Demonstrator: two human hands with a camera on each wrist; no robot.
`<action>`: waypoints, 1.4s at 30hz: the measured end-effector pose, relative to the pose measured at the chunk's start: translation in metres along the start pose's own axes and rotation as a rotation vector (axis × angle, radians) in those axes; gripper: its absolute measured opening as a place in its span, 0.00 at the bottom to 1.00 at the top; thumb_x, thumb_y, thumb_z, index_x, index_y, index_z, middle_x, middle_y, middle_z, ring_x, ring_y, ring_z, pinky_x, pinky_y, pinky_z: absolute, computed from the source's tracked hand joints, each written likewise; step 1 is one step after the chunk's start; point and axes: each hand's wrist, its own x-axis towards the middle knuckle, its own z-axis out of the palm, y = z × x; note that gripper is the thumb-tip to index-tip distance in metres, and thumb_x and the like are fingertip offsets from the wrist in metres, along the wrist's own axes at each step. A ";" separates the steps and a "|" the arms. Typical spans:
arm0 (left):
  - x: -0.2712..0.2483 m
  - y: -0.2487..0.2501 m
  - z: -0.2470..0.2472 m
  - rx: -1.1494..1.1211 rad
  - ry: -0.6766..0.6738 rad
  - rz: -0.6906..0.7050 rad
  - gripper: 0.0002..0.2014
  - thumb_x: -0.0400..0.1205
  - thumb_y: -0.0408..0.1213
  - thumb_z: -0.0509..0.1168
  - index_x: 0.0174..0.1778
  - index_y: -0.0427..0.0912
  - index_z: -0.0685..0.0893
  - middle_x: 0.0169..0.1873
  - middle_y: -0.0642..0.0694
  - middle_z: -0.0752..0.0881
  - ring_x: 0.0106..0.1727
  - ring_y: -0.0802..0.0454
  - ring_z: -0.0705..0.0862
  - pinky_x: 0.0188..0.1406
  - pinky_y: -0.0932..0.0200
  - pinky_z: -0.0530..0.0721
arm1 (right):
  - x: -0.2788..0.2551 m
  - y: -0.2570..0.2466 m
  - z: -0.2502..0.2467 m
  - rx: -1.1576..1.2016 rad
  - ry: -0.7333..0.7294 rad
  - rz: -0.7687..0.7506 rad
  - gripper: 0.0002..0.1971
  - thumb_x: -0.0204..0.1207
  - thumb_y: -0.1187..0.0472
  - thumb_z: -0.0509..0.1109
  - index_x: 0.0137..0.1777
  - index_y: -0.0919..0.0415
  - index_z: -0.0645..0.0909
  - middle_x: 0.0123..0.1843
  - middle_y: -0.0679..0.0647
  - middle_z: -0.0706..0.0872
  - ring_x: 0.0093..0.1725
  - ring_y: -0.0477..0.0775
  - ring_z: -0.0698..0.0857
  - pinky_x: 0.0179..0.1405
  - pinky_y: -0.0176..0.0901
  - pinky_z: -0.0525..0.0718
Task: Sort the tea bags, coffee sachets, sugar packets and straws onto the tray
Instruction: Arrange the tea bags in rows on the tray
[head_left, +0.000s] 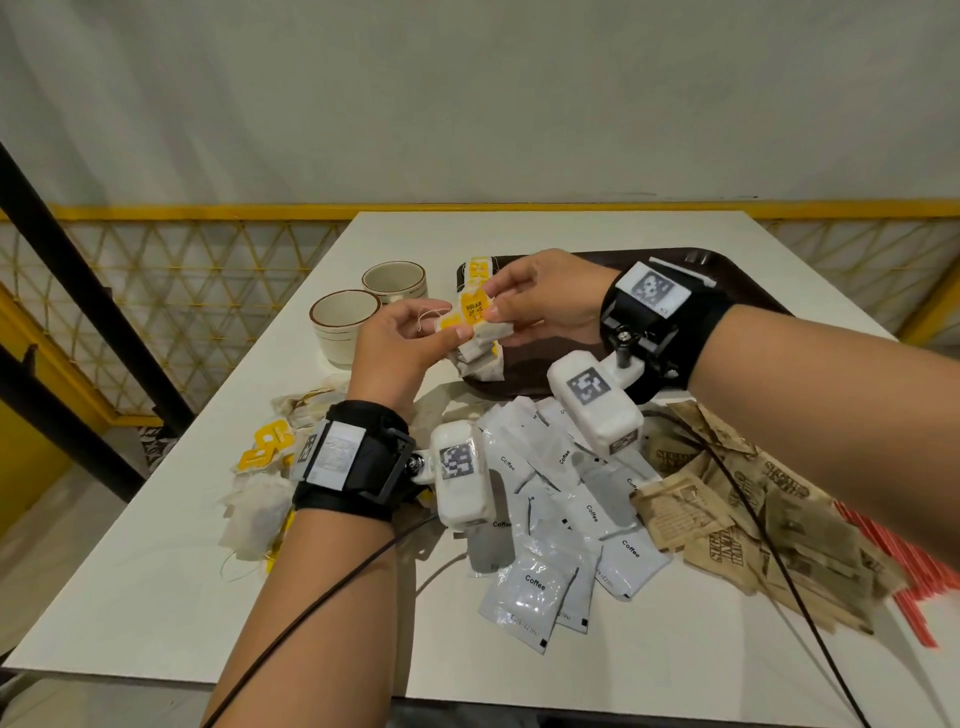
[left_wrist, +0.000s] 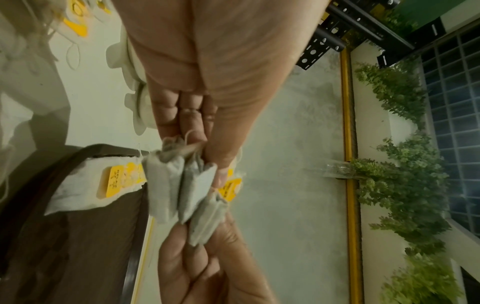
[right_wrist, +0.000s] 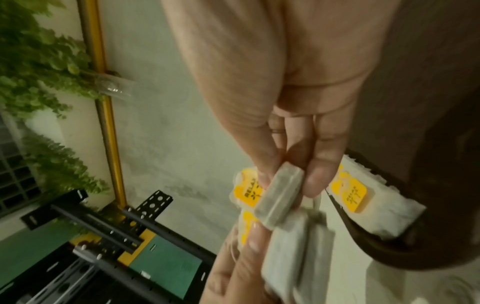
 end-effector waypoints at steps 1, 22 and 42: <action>0.000 0.000 -0.001 0.008 0.000 -0.004 0.13 0.70 0.22 0.75 0.46 0.40 0.84 0.27 0.53 0.88 0.34 0.56 0.86 0.39 0.61 0.85 | 0.001 0.000 -0.003 0.022 0.020 0.012 0.07 0.77 0.73 0.69 0.52 0.64 0.80 0.51 0.62 0.84 0.48 0.56 0.86 0.43 0.45 0.90; -0.002 0.008 -0.007 0.114 0.131 0.058 0.11 0.73 0.25 0.74 0.43 0.45 0.83 0.33 0.50 0.84 0.26 0.71 0.81 0.25 0.77 0.75 | 0.029 0.037 0.012 -0.400 0.071 0.089 0.09 0.72 0.71 0.75 0.38 0.61 0.78 0.36 0.58 0.82 0.34 0.51 0.85 0.45 0.46 0.89; -0.001 0.007 -0.007 0.120 0.127 0.063 0.12 0.73 0.26 0.74 0.40 0.48 0.82 0.33 0.52 0.85 0.27 0.71 0.81 0.25 0.77 0.75 | 0.028 0.036 0.013 -0.829 -0.022 0.011 0.11 0.65 0.66 0.80 0.31 0.52 0.81 0.33 0.47 0.83 0.33 0.45 0.80 0.34 0.36 0.78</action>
